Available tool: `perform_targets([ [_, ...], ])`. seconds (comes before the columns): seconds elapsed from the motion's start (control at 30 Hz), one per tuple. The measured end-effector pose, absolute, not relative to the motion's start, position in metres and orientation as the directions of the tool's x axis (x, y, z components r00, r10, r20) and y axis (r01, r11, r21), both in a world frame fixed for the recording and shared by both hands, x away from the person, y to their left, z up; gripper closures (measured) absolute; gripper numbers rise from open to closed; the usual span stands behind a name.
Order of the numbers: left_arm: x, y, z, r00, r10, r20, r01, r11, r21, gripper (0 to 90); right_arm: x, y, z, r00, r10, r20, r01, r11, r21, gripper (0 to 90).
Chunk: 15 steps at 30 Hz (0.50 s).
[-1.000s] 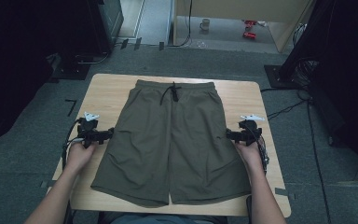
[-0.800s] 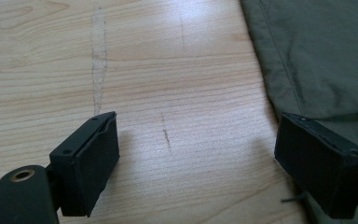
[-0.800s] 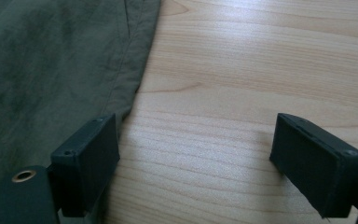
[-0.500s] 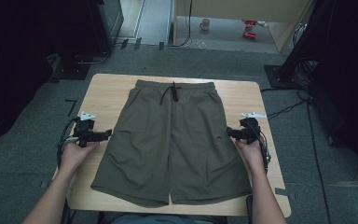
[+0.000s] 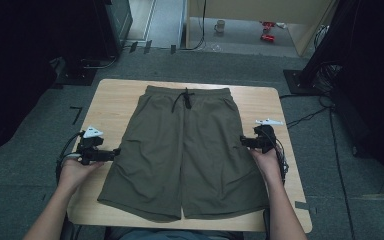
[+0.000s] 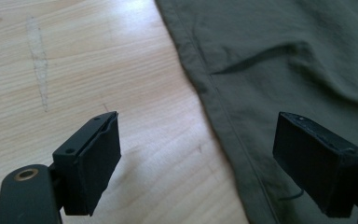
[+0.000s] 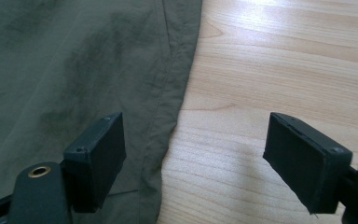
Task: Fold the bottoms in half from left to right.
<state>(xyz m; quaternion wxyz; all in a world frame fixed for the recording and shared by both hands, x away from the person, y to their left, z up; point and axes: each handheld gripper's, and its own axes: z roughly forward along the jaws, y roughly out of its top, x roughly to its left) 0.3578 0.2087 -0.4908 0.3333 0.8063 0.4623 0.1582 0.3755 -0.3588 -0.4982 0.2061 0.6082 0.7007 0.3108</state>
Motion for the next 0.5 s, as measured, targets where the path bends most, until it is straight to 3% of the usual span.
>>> perform_targets([
  [0.5,0.335,0.195,-0.49,0.595,0.802,-0.056,0.603,-0.399,0.691,16.0,0.374,-0.35,-0.49,-0.212,0.97,0.116,0.704,0.069,0.707,23.6],
])
